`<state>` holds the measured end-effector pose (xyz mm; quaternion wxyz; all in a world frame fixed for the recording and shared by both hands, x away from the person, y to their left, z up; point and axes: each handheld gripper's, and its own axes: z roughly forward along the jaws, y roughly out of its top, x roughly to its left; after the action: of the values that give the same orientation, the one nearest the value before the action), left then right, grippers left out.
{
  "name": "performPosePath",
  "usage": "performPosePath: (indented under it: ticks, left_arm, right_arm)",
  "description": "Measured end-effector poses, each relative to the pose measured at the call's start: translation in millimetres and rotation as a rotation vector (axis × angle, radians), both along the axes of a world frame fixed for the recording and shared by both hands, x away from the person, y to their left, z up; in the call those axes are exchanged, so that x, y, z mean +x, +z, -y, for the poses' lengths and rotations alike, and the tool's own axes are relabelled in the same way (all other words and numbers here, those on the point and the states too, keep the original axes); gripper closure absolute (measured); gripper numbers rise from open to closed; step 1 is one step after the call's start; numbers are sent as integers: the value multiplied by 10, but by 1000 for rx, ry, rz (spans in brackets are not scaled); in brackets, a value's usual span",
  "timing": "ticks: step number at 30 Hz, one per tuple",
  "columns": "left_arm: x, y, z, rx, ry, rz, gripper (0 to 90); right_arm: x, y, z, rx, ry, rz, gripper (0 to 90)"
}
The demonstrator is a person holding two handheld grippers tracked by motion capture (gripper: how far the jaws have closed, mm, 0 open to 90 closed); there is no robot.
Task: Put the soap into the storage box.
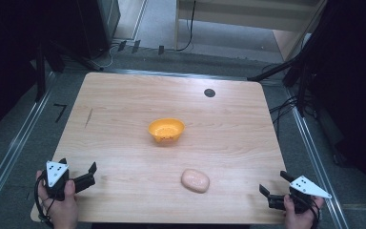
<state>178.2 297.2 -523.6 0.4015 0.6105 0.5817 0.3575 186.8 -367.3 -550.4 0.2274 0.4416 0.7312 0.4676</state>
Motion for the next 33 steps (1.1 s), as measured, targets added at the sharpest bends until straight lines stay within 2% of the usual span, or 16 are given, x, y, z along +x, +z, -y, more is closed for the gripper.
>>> performPosePath:
  ticks: [1, 2, 4, 5, 6, 9, 11, 12, 17, 18, 19, 22, 27, 33]
  left_arm:
    - [-27, 0, 4, 4, -2, 31, 0]
    - [-27, 0, 4, 4, -2, 31, 0]
    - [-68, -3, 32, 34, 10, 71, 0]
    - [-59, -1, 40, 50, 15, 54, 0]
    - [-59, -1, 40, 50, 15, 54, 0]
    - [-40, -3, 60, 71, 37, 42, 0]
    - [-36, 0, 57, 70, 32, 32, 0]
    - [-37, 0, 51, 68, 33, 33, 0]
    - [-29, 1, 51, 69, 25, 23, 0]
    - [-29, 1, 51, 69, 25, 23, 0]
    - [-27, 0, 53, 69, 23, 22, 0]
    - [-21, -1, 53, 67, 25, 20, 0]
    - [-13, 1, 51, 65, 25, 8, 0]
    - [-8, 0, 53, 67, 19, 4, 0]
  right_arm:
    - [2, -2, 7, -4, 9, -11, 25]
    - [2, -2, 7, -4, 9, -11, 25]
    - [13, -3, 16, 1, 26, -33, 56]
    - [16, -3, 18, 12, 24, -47, 66]
    - [23, -2, 19, 19, 30, -54, 69]
    - [30, 21, -3, 0, 33, -73, 69]
    - [40, 62, -33, -39, 55, -87, 70]
    - [58, 101, -69, -78, 68, -103, 69]
    - [109, 164, -147, -107, 107, -146, 69]
    - [109, 164, -147, -107, 107, -146, 69]
    - [139, 194, -190, -135, 123, -152, 69]
    - [162, 229, -219, -151, 133, -163, 71]
    - [248, 355, -325, -204, 187, -187, 94]
    - [316, 443, -424, -222, 214, -200, 94]
